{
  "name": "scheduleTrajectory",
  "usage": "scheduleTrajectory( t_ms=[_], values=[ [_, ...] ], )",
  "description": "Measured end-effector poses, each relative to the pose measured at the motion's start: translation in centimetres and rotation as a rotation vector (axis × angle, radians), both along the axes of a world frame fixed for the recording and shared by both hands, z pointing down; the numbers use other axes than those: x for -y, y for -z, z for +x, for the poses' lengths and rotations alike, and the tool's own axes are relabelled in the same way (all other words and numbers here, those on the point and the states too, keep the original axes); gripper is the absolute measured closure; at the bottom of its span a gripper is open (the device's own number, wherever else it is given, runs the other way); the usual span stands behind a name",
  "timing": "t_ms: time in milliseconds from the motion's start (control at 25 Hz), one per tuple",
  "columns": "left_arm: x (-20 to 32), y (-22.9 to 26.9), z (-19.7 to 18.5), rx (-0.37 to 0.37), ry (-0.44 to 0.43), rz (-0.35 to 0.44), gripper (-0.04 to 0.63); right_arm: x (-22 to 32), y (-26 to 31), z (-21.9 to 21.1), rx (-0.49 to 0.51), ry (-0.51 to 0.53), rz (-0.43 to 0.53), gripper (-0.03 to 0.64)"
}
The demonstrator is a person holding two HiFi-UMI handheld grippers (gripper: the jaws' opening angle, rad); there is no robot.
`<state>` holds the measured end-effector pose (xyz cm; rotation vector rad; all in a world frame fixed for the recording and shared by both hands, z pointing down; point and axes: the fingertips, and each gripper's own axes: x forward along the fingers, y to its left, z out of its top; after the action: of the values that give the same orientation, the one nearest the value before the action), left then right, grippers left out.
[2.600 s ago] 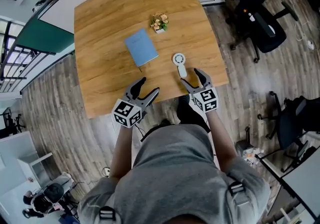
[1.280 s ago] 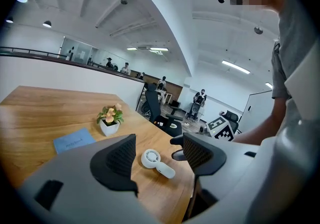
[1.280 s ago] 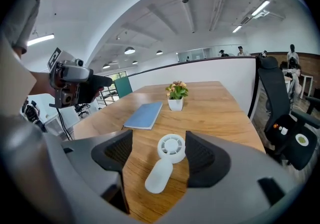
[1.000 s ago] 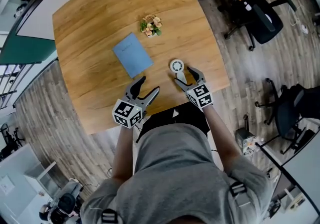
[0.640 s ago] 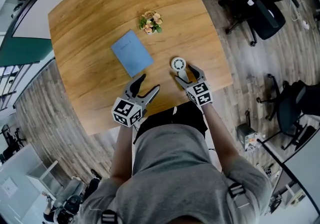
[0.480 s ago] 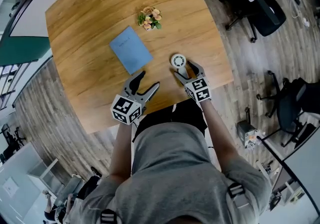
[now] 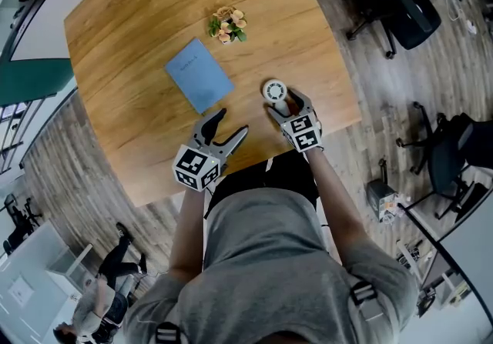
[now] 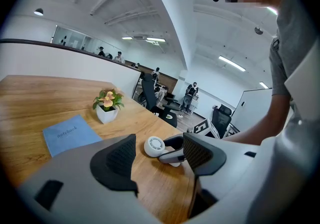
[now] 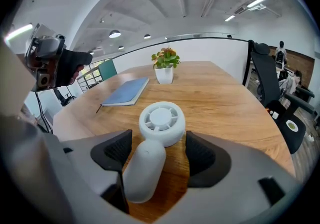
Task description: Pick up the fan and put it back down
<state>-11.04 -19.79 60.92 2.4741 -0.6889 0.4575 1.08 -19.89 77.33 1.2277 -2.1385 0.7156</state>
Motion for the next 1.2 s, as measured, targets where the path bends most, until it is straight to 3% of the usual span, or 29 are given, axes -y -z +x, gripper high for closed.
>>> scheduleTrajectory(
  t_ms=[360, 800, 1200],
  values=[
    [0.1, -0.2, -0.5, 0.000, 0.002, -0.011, 0.298, 0.6, -0.9, 0.1, -0.016, -0.025, -0.015, 0.275],
    [0.1, -0.3, -1.0, -0.002, 0.001, -0.008, 0.298, 0.7, -0.9, 0.0, -0.037, -0.056, -0.007, 0.333],
    [-0.2, 0.0, -0.5, 0.006, -0.040, -0.010, 0.298, 0.8, -0.9, 0.1, -0.040, -0.069, 0.011, 0.347]
  ],
)
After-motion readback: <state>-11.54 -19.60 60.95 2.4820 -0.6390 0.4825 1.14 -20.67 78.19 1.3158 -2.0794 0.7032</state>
